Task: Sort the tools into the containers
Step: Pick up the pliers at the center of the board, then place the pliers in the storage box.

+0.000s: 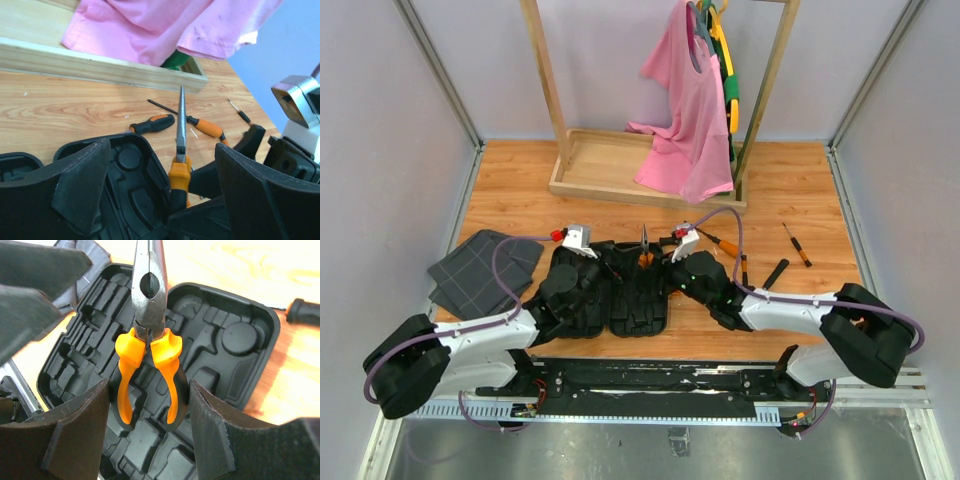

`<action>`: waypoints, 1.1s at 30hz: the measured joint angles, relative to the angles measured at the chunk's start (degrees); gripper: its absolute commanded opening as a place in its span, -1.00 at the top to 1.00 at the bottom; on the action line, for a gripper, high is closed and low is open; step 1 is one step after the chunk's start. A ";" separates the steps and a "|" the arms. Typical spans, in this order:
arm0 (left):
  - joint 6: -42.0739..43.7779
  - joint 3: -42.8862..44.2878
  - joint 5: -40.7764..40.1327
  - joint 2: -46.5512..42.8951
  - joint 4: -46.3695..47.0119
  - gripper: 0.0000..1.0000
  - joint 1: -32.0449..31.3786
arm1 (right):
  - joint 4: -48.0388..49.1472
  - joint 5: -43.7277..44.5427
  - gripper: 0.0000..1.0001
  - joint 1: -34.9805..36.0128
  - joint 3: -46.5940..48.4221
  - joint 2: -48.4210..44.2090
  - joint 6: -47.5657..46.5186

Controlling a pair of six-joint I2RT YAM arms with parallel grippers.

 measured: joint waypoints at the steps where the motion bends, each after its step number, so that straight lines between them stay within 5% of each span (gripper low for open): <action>1: -0.04 0.00 -0.61 -0.26 -0.31 -0.83 0.00 | -1.46 0.57 0.81 0.00 0.00 -0.55 0.70; 19: -6.40 2.21 -14.88 -0.31 -10.08 -0.87 2.82 | -23.17 9.68 0.81 2.67 5.05 -1.86 9.38; 28: -7.67 2.64 -15.47 -0.28 -12.55 -0.87 3.69 | -16.94 15.23 0.74 2.67 2.91 -4.83 3.21; 33: -7.93 2.97 -15.45 0.31 -13.35 -0.87 3.89 | -9.38 13.11 0.84 2.67 1.57 -5.57 -11.65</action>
